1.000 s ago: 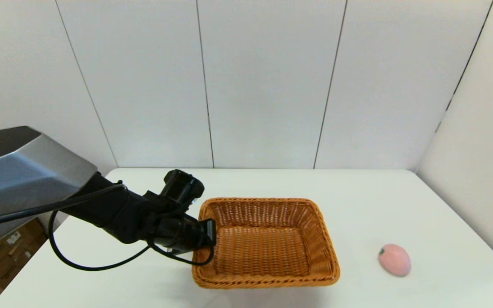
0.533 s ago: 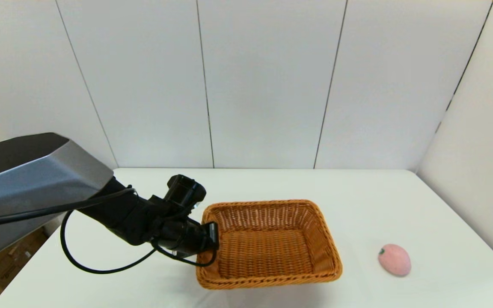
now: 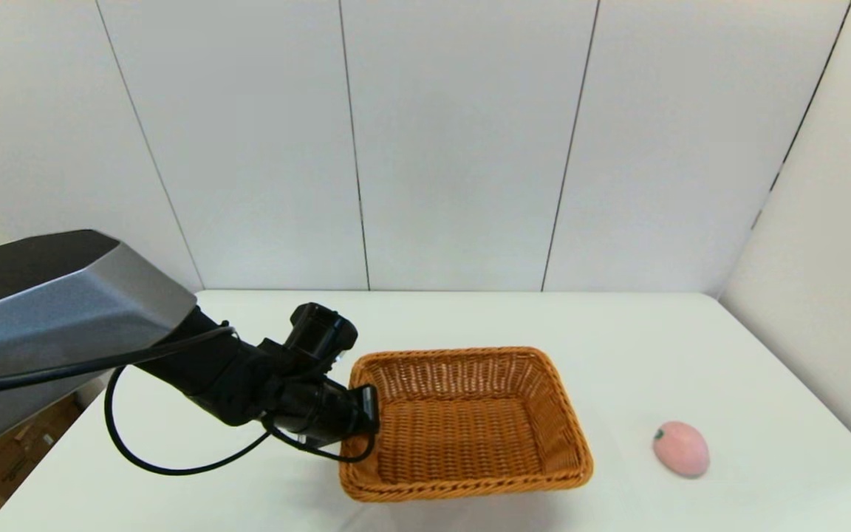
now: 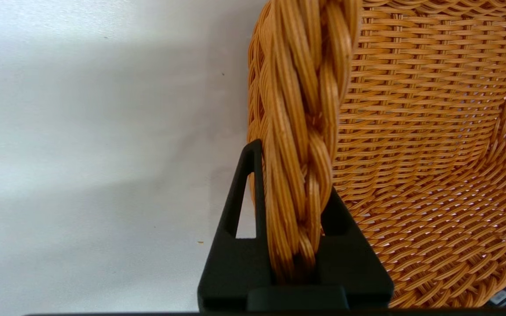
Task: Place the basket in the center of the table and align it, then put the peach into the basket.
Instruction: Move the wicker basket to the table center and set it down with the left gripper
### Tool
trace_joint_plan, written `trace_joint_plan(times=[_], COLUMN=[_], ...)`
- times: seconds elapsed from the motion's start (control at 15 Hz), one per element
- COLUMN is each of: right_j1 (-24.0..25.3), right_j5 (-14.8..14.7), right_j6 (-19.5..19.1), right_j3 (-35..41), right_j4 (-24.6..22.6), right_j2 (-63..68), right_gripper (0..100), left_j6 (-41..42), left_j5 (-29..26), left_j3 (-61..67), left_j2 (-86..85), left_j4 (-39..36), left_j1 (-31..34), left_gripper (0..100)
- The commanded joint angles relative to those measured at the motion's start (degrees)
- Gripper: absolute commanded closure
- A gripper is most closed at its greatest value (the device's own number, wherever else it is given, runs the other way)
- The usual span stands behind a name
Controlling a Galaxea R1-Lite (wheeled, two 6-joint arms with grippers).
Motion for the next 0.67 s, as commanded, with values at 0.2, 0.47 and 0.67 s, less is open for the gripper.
trace_joint_plan(times=[0.2, 0.47, 0.67], right_j1=[0.00, 0.00, 0.00], right_j5=[0.00, 0.00, 0.00], right_j6=[0.02, 0.02, 0.02], right_j3=[0.07, -0.01, 0.07], right_j4=[-0.02, -0.02, -0.02], right_j2=[-0.01, 0.07, -0.01], right_gripper=[0, 0, 0], left_j6=[-0.30, -0.22, -0.22], left_j5=[-0.17, -0.17, -0.17], left_j3=[-0.10, 0.25, 0.25], left_j2=[-2.30, -2.30, -2.30], left_j4=[0.11, 0.20, 0.29], left_j1=[-0.06, -0.42, -0.85], left_gripper=[100, 100, 100])
